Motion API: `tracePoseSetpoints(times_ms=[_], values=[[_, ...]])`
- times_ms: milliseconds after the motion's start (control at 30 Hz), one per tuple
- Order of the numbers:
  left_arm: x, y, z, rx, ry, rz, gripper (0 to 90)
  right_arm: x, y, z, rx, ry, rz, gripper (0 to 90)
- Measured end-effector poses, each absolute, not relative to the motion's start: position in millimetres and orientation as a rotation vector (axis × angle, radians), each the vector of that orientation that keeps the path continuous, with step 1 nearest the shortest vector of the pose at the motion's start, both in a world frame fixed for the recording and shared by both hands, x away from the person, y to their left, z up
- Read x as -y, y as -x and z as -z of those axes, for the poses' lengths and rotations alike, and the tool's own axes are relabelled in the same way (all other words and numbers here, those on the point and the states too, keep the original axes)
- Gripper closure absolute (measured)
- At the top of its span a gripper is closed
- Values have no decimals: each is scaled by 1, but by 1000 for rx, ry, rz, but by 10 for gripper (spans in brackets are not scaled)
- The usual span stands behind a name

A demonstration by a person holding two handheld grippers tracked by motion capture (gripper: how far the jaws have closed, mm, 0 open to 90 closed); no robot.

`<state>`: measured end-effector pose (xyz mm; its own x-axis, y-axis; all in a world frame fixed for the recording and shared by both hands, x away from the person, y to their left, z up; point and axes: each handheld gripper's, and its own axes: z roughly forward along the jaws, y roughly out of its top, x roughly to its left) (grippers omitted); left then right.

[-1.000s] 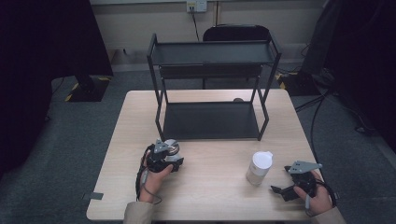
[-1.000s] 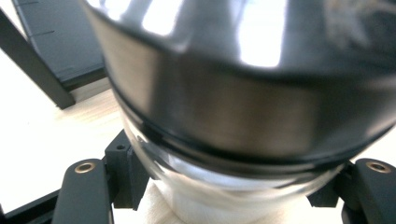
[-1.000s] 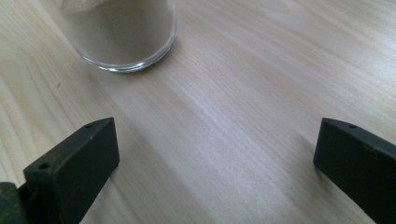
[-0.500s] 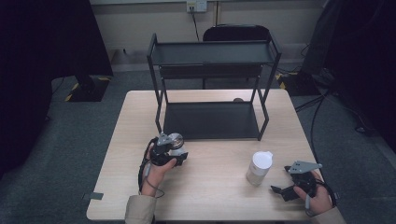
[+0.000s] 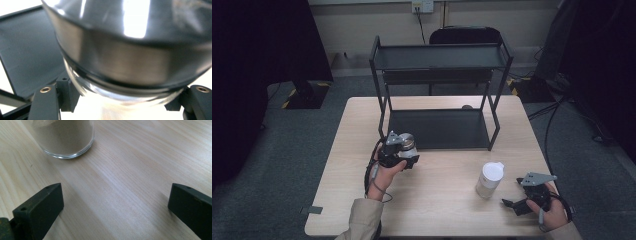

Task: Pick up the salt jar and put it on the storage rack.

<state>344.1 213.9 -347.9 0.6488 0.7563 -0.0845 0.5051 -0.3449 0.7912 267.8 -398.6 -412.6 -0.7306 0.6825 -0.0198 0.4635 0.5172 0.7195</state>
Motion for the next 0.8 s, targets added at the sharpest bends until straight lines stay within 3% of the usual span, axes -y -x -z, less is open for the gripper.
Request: tracePoseSetpoints(times_ms=[800], values=[[-196,-362,306,-927,-2044,-392,307,399,-268,413,-2461,-959,-1034,0]])
